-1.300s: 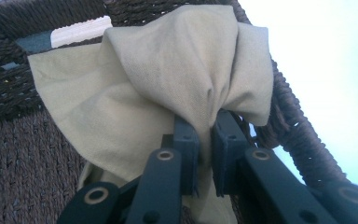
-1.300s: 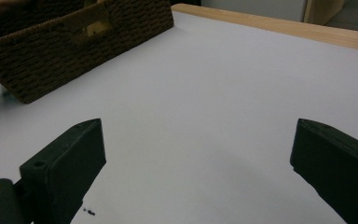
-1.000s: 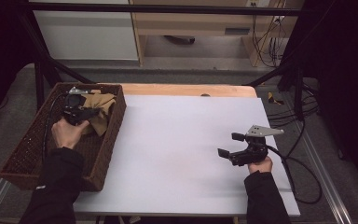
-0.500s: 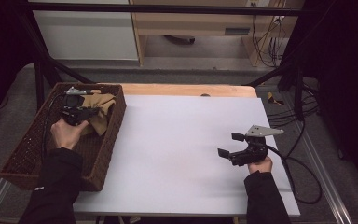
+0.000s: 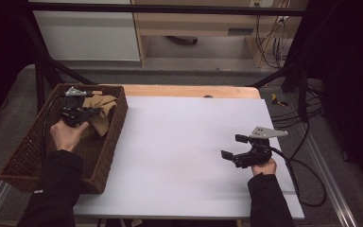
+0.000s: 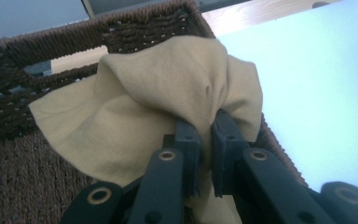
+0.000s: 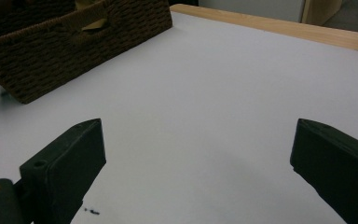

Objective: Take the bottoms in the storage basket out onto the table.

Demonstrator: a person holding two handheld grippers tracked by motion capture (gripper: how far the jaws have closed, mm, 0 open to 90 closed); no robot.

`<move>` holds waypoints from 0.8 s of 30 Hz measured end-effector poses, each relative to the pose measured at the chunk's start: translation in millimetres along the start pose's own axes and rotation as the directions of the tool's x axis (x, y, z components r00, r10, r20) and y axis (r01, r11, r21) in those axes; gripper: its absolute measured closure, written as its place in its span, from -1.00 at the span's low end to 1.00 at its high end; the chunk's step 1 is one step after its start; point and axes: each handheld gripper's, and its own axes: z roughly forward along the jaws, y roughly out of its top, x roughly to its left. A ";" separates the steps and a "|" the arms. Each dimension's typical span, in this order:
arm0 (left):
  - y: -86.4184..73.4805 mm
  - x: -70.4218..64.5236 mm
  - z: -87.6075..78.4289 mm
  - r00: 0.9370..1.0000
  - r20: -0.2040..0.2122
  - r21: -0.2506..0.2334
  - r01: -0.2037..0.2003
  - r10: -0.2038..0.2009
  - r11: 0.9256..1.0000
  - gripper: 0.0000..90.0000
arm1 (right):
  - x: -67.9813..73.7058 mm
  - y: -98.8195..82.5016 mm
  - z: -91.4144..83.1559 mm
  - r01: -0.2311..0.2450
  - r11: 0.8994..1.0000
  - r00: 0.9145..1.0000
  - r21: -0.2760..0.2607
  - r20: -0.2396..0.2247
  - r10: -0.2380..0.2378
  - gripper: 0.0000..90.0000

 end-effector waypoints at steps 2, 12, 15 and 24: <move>0.9 -0.9 -3.1 1.000 0.006 -0.002 0.008 -0.008 1.000 0.84 | 0.0 0.1 -0.2 -0.001 1.000 1.000 -0.003 0.001 0.001 -0.92; 4.4 -2.4 -19.0 1.000 0.000 -0.027 -0.020 0.020 0.999 0.84 | 0.2 0.3 -0.9 -0.003 1.000 1.000 -0.006 -0.001 0.003 -0.91; 4.7 -1.3 -23.9 1.000 0.000 -0.035 -0.019 0.019 0.999 0.84 | 0.2 0.2 -0.7 -0.002 1.000 1.000 -0.006 0.000 0.002 -0.92; 8.5 -0.8 -42.4 0.999 0.001 -0.061 -0.034 0.034 0.998 0.84 | 0.3 0.3 -0.6 -0.003 1.000 1.000 -0.005 0.000 0.003 -0.92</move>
